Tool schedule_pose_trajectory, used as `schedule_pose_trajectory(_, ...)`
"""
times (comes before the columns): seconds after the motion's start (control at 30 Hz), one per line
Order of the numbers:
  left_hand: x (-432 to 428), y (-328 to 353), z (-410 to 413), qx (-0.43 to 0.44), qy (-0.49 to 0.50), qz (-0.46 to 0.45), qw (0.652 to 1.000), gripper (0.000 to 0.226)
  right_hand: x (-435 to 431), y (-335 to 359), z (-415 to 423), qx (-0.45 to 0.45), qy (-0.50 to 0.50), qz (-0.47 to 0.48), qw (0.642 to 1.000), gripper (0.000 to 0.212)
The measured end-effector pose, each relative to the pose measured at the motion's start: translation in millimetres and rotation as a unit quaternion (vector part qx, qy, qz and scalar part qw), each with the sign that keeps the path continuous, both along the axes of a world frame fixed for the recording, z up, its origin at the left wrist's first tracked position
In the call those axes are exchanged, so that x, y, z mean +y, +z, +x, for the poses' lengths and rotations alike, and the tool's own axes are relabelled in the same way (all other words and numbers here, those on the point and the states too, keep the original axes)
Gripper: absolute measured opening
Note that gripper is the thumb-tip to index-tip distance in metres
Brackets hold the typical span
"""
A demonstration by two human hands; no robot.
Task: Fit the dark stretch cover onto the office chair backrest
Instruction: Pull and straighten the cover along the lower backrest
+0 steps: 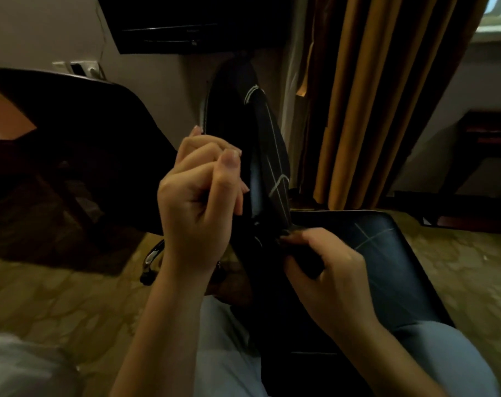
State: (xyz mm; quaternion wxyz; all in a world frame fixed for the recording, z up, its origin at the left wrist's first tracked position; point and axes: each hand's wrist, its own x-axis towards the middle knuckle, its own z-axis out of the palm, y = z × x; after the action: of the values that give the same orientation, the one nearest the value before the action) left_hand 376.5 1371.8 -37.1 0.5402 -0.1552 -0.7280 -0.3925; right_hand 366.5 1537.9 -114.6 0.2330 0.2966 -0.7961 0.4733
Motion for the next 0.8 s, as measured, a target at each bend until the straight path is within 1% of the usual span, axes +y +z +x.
schedule_pose_trajectory(0.07,-1,1,1,-0.004,-0.005,0.001,1.0,0.048,-3,-2,0,0.005,0.002,-0.008,1.0,0.024)
schedule_pose_trajectory(0.17,-2,2,1,-0.004,-0.011,0.001,1.0,0.047,2,-23,2,-0.01,-0.009,-0.022,1.0,0.028)
schedule_pose_trajectory(0.23,-1,1,0,-0.002,-0.008,0.002,1.0,0.048,9,-41,5,-0.022,-0.032,-0.005,0.999,0.029)
schedule_pose_trajectory(0.33,1,-1,-2,0.007,-0.006,0.02,1.0,0.05,22,-59,7,-0.09,-0.045,0.035,0.994,0.033)
schedule_pose_trajectory(0.4,2,-2,-3,0.011,-0.005,0.02,1.0,0.049,27,-62,5,-0.113,-0.048,0.067,0.99,0.032)
schedule_pose_trajectory(0.5,1,-2,-2,0.008,0.001,0.01,1.0,0.049,25,-45,0,-0.087,-0.056,0.082,0.991,0.028)
schedule_pose_trajectory(0.67,-1,0,-1,-0.001,-0.001,-0.01,1.0,0.05,0,11,0,0.004,0.014,0.004,1.0,0.019)
schedule_pose_trajectory(0.8,-4,1,0,-0.008,-0.006,-0.012,1.0,0.05,-7,7,-2,0.01,0.02,-0.013,1.0,0.022)
